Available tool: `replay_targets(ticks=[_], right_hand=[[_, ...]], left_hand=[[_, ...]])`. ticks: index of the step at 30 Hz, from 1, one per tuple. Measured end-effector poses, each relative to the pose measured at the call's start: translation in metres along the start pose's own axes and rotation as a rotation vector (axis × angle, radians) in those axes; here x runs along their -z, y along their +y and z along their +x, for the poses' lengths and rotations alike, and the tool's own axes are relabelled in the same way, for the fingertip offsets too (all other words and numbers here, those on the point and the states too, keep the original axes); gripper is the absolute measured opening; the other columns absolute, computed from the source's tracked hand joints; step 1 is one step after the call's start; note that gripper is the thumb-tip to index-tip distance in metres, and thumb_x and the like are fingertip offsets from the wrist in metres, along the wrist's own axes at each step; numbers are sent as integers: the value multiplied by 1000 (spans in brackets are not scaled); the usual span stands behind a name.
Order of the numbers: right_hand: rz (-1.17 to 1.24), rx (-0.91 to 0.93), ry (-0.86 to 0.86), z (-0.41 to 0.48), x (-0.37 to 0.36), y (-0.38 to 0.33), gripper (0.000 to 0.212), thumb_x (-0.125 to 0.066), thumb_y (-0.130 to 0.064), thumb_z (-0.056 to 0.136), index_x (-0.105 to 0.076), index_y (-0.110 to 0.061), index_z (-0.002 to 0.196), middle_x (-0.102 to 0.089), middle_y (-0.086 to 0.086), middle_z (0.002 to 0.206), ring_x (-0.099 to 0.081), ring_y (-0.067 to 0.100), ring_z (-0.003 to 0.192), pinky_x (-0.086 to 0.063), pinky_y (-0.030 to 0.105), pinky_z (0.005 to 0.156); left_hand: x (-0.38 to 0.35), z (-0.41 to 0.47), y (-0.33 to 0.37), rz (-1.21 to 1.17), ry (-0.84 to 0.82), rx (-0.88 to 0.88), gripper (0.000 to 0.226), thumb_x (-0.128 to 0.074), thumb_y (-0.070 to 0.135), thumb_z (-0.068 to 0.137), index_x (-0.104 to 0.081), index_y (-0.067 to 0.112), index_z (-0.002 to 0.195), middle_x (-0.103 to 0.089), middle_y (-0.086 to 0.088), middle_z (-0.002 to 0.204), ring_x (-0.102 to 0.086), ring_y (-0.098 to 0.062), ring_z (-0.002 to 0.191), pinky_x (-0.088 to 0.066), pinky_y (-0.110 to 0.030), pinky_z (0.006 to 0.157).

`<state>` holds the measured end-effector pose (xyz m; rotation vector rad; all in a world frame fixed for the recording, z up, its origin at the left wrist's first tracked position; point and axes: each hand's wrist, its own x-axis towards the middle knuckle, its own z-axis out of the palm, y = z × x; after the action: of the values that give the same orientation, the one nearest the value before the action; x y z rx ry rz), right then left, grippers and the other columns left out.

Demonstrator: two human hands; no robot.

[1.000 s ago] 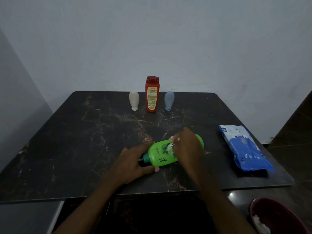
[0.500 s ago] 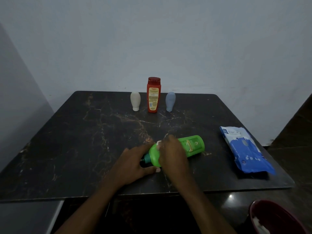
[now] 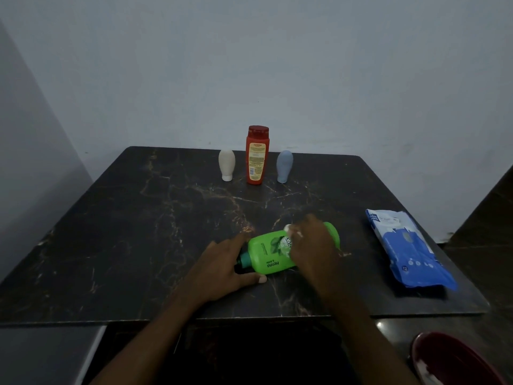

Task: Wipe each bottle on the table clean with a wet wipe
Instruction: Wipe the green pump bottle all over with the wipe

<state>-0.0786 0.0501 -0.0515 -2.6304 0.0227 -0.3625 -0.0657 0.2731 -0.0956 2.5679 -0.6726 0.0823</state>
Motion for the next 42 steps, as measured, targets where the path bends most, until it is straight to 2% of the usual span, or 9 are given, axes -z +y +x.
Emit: replay_targets(ticks=[6, 10, 13, 19, 24, 29, 35, 38, 42], right_hand=[[129, 298, 10, -16, -31, -41, 18, -53, -12, 93, -71, -9, 89, -53, 5, 90, -55, 22, 81, -49, 41, 72], [169, 357, 27, -35, -33, -35, 23, -51, -17, 93, -71, -9, 91, -53, 3, 83, -55, 21, 74, -50, 42, 66], [195, 355, 62, -41, -32, -30, 32, -46, -27, 96, -73, -10, 93, -52, 1, 79, -54, 19, 71, -50, 40, 63], [109, 338, -12, -28, -28, -41, 19, -53, -18, 93, -70, -11, 87, -50, -1, 87, -52, 17, 77, -46, 36, 67], [41, 301, -95, -12, -18, -52, 5, -61, -12, 87, -64, -10, 83, -50, 5, 95, -54, 22, 86, -46, 37, 75], [-51, 146, -143, 18, 5, -19, 22, -62, -16, 91, -71, -13, 111, -58, 8, 112, -58, 20, 100, -51, 41, 90], [-87, -139, -45, 27, 32, 55, 20, -60, -26, 91, -71, -25, 108, -57, 6, 114, -58, 22, 104, -50, 48, 93], [-167, -140, -53, 17, 25, 47, 30, -65, -22, 88, -67, -25, 119, -54, 4, 124, -55, 23, 116, -46, 46, 99], [-56, 28, 29, -4, -3, -6, 38, -67, -14, 83, -66, -26, 119, -52, -1, 115, -57, 16, 100, -52, 40, 89]], left_hand=[[-2, 1, -2, -6, 7, -18, 76, -63, 79, 74, -39, 45, 137, -54, 34, 112, -49, 11, 97, -38, -33, 92], [-2, 1, -3, 2, -4, -16, 49, -64, 75, 77, -40, 47, 110, -54, 29, 96, -50, 8, 85, -41, -33, 90], [-2, 1, -2, 18, 4, -33, 46, -61, 77, 78, -38, 46, 104, -54, 26, 94, -49, 4, 84, -39, -32, 87], [-1, -1, -1, 37, -15, -68, 51, -49, 70, 84, -47, 38, 123, -61, 20, 114, -55, -3, 101, -41, -39, 94], [1, -2, 3, 29, -3, -90, 52, -44, 74, 89, -46, 38, 126, -59, 19, 118, -55, -4, 104, -42, -41, 92], [4, -5, 6, 51, 71, -135, 40, -56, 70, 86, -42, 37, 105, -46, 21, 95, -45, -5, 85, -43, -36, 76], [5, -6, 6, -1, 115, -154, 36, -65, 56, 85, -48, 31, 105, -49, 19, 94, -49, -3, 83, -44, -30, 70], [5, -6, 7, -7, 121, -165, 37, -66, 55, 85, -50, 30, 107, -49, 20, 96, -50, -4, 84, -47, -31, 71], [6, -8, 9, 9, 155, -182, 39, -71, 50, 83, -50, 32, 111, -41, 27, 97, -47, -4, 85, -47, -33, 72]])
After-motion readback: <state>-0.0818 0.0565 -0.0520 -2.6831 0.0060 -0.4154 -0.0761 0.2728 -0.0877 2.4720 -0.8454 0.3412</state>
